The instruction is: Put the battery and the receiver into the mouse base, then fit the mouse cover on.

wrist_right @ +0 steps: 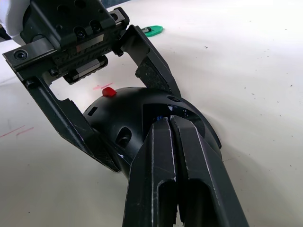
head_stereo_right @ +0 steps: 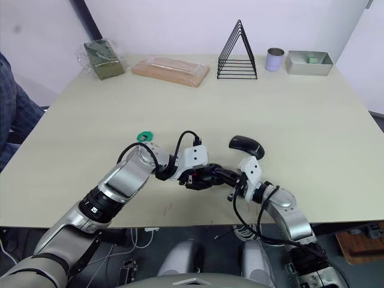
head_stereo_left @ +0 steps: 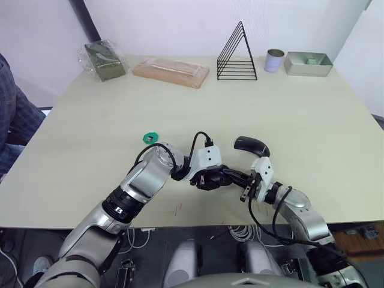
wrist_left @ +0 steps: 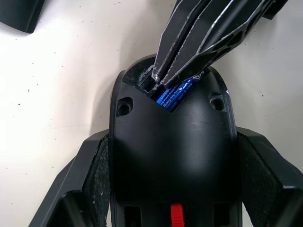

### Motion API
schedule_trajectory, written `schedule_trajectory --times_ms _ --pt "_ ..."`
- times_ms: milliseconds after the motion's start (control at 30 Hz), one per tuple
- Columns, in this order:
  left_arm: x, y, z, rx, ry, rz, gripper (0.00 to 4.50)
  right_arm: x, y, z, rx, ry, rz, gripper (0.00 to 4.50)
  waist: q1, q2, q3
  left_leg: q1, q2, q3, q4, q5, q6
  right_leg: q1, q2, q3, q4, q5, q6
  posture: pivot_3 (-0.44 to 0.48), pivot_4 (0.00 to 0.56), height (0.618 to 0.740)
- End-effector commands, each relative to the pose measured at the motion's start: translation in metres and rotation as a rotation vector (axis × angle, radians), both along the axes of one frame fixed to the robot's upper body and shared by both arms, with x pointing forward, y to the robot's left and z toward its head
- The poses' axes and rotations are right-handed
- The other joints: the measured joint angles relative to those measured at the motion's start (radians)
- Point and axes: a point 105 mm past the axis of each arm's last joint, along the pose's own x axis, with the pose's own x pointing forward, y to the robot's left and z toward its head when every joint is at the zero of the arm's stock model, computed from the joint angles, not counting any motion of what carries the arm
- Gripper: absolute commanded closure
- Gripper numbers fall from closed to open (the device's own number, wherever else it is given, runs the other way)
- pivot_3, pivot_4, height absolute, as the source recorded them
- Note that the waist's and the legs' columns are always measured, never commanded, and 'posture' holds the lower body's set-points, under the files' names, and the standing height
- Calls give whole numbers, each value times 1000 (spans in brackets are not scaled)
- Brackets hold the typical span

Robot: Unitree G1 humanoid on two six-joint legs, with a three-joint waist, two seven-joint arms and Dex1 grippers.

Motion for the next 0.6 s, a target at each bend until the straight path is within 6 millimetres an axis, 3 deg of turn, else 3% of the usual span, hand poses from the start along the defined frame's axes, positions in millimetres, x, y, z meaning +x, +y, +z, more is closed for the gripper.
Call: schedule_trajectory --times_ms 33,167,300,400,533,600 --pt "-8 -7 -8 0 34 -37 1531 -6 -11 -4 -9 64 4 4466 4 0 0 -1 0 0 0 0 0 0 0 0 0 0 -1 0 150 740" --pt "-8 -7 -8 1 35 -36 1531 -12 -17 16 -23 16 69 4466 8 1 1 -3 -1 0 0 0 0 0 -1 0 -2 2 -3 0 150 740" --pt "-7 -5 -8 1 38 -27 1531 -12 -40 56 -35 -52 85 4466 17 3 3 -4 -1 0 0 0 0 -2 -1 0 -2 1 -3 0 150 740" --pt "-6 -5 -8 2 36 -30 1531 -19 -56 74 -59 -51 119 4466 19 3 4 -6 -3 0 0 0 0 -2 -3 0 -2 1 -2 0 150 740" --pt "-5 -6 -7 3 33 -33 1531 -33 -88 73 -154 -29 128 3273 23 2 4 -6 -3 -3 0 0 0 -2 -3 -3 -3 1 -2 0 150 740" --pt "-4 -6 -7 3 33 -32 1531 -39 -100 76 -187 -31 130 2348 22 2 5 -7 -4 -3 0 0 0 -2 -3 -3 -3 1 -2 0 150 740"
